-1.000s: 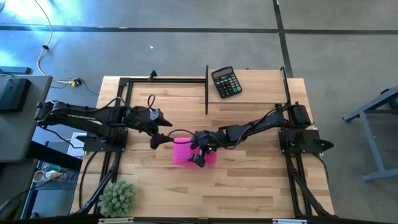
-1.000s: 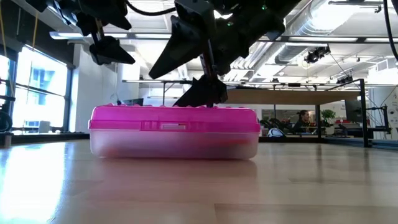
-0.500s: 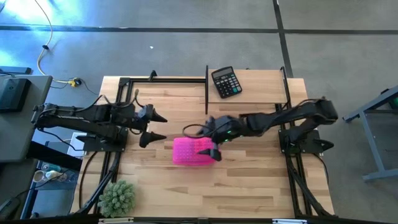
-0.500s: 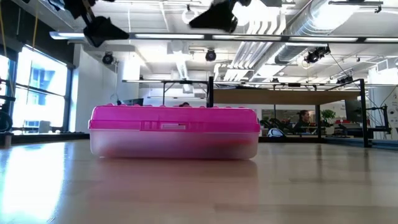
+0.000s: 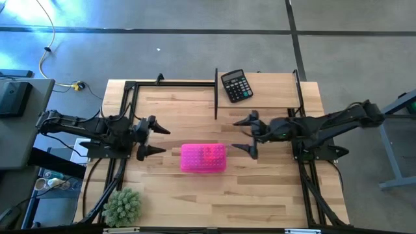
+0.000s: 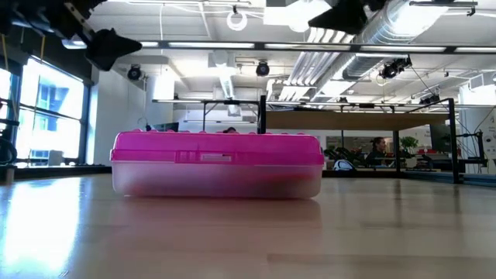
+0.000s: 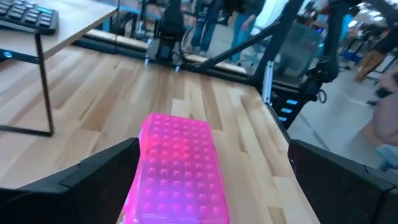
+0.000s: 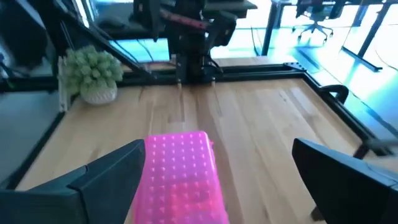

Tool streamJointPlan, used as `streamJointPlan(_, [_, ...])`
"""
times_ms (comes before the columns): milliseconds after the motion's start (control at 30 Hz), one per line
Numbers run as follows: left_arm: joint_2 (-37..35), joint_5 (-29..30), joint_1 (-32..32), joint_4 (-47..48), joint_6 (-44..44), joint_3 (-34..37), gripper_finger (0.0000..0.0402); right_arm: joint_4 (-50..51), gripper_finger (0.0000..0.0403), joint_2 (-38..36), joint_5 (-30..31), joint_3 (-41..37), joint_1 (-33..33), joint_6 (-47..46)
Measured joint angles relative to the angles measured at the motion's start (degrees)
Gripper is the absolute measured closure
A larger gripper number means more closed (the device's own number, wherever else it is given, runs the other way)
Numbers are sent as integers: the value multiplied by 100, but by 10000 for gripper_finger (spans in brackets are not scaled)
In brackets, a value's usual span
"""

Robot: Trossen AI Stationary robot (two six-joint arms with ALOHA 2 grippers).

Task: Pack school essentials
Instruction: Return to Home Position

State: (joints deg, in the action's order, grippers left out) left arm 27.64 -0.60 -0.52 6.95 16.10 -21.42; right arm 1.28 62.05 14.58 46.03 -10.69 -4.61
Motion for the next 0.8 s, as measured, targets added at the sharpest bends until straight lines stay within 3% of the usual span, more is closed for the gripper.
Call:
streamJointPlan(200, [-525, 67, -210, -688, -113, 743, 2, -828, 4, -1201, 47, -1458, -31, -385])
streamJointPlan(367, [-914, 221, -362, -952, -162, 1170, 2, -988, 4, -2186, 169, -2234, -40, -692])
streamJointPlan(800, [-1581, 259, -559, -1782, -275, 2080, 2, -432, 4, -4184, 237, -3007, -41, -434])
